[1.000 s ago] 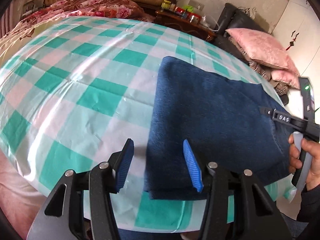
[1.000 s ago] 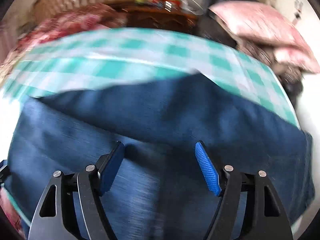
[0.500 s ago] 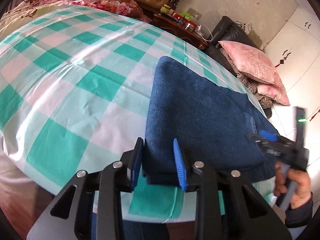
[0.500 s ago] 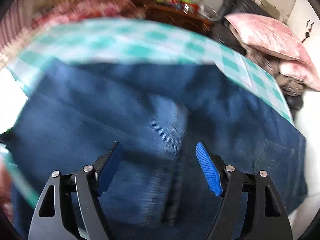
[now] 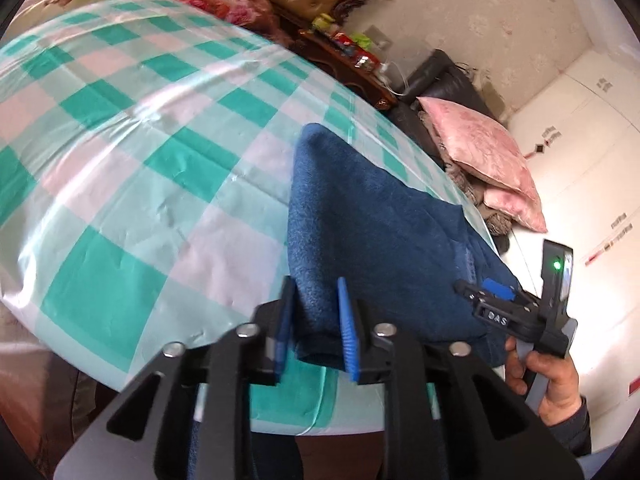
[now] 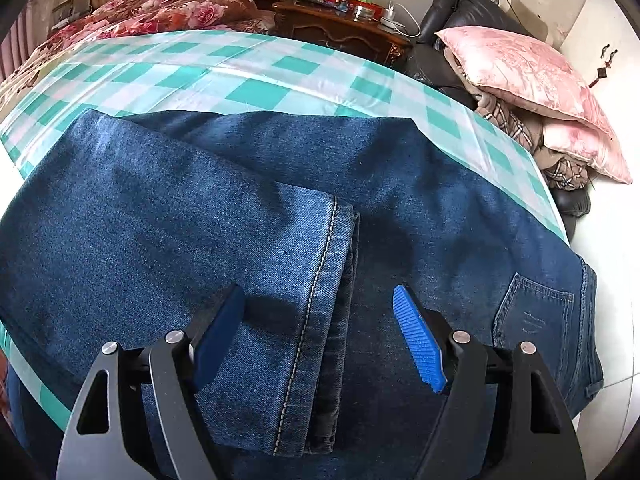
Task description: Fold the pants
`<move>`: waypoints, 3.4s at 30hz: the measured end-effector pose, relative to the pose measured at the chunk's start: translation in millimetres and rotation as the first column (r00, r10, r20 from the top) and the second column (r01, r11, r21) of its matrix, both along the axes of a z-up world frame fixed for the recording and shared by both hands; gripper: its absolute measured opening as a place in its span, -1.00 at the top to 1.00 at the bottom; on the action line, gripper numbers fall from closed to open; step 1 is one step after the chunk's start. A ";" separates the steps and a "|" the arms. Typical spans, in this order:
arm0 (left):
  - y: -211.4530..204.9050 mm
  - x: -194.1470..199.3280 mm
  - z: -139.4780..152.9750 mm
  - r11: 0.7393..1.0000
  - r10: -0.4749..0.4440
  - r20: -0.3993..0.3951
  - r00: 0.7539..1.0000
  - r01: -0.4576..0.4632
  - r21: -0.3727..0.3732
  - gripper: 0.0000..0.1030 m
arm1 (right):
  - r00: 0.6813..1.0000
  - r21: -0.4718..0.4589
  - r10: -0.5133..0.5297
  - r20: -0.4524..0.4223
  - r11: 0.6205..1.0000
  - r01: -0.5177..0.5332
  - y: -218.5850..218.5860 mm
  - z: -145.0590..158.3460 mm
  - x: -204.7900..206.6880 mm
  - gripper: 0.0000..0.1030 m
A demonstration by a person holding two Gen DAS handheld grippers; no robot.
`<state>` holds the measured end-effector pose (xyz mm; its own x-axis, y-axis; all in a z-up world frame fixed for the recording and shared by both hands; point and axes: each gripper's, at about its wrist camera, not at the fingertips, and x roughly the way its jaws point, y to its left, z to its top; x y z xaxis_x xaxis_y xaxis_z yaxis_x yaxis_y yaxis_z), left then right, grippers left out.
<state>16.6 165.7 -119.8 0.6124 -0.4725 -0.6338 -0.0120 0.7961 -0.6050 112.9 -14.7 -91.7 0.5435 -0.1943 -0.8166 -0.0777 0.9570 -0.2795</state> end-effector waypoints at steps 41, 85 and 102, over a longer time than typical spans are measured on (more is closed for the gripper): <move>-41.7 -25.8 41.5 0.969 -0.027 0.181 0.983 -0.019 0.247 0.73 | 0.922 0.012 0.230 -0.313 0.971 -0.239 233.8 -11.4 94.2 0.32; -537.3 -70.8 78.7 0.531 -0.729 0.248 0.638 0.298 0.793 0.73 | 0.984 0.619 -0.120 -0.133 0.765 0.177 -346.3 47.7 6.3 0.67; -578.2 -69.6 57.7 0.355 -0.777 0.276 0.566 0.031 0.934 0.77 | 1.000 0.650 0.017 -0.007 0.760 -0.009 -375.4 77.3 14.0 0.82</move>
